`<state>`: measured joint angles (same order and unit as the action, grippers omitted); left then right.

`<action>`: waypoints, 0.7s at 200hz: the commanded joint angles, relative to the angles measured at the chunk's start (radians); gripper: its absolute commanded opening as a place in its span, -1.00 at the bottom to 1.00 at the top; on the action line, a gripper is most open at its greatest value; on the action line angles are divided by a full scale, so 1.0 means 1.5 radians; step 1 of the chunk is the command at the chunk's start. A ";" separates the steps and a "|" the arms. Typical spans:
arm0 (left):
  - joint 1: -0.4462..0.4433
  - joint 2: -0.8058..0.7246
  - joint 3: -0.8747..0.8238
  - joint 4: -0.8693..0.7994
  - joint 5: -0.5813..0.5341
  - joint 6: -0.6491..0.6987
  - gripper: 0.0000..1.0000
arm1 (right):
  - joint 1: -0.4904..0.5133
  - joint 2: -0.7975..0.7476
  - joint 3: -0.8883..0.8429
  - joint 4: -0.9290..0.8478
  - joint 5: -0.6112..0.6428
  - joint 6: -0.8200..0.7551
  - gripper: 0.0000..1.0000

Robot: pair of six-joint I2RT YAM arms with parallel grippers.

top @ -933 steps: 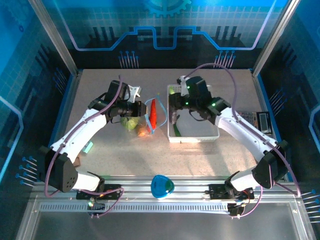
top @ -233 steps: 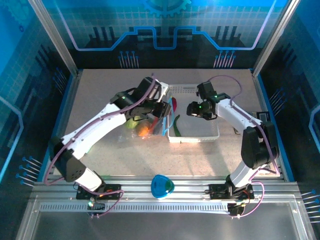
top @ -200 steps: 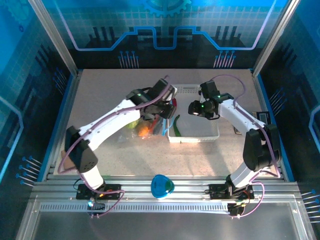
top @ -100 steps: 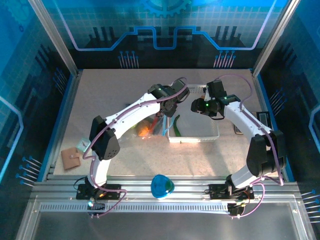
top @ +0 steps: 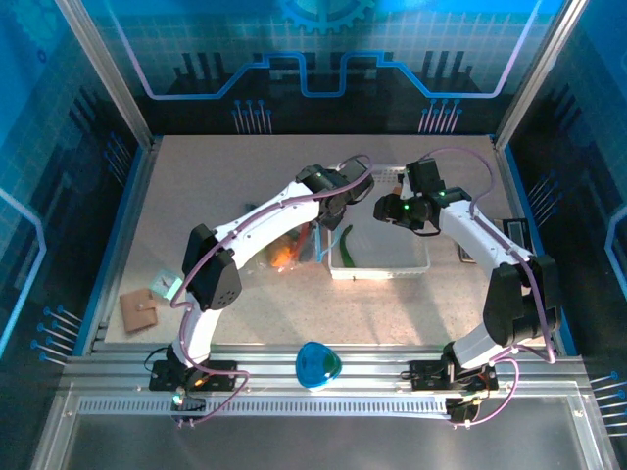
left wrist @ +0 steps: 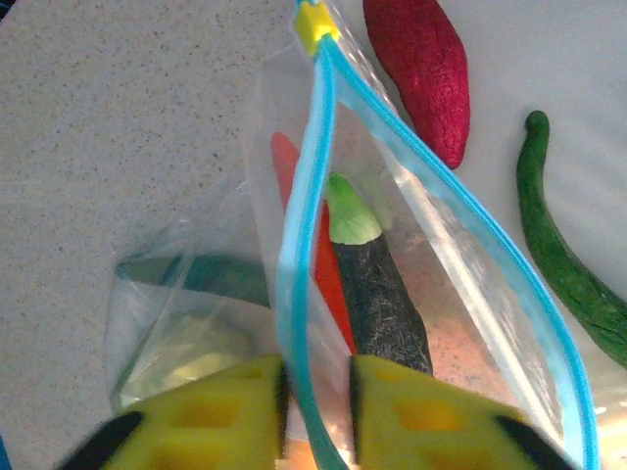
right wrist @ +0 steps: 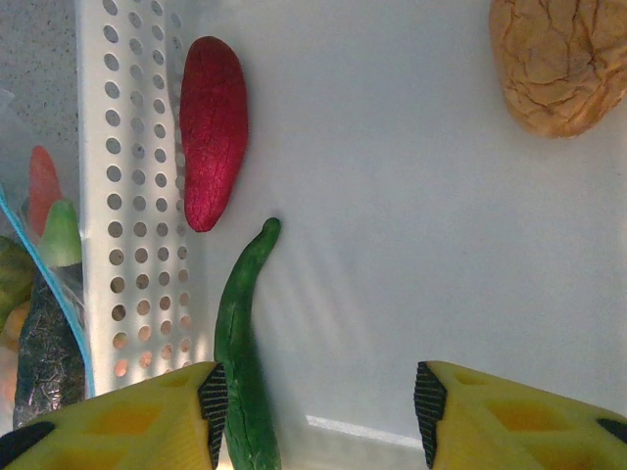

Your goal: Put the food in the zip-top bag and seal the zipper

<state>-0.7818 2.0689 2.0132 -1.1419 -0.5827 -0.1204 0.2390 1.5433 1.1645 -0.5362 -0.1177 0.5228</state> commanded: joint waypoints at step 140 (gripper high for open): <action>0.137 -0.298 -0.262 0.183 0.321 -0.001 -1.00 | 0.139 0.227 0.235 -0.063 0.102 -0.016 0.15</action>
<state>-0.5747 1.6585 1.6539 -0.9302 -0.2176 -0.1055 0.4335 1.7943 1.4422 -0.5789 -0.0402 0.4892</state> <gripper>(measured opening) 0.053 0.575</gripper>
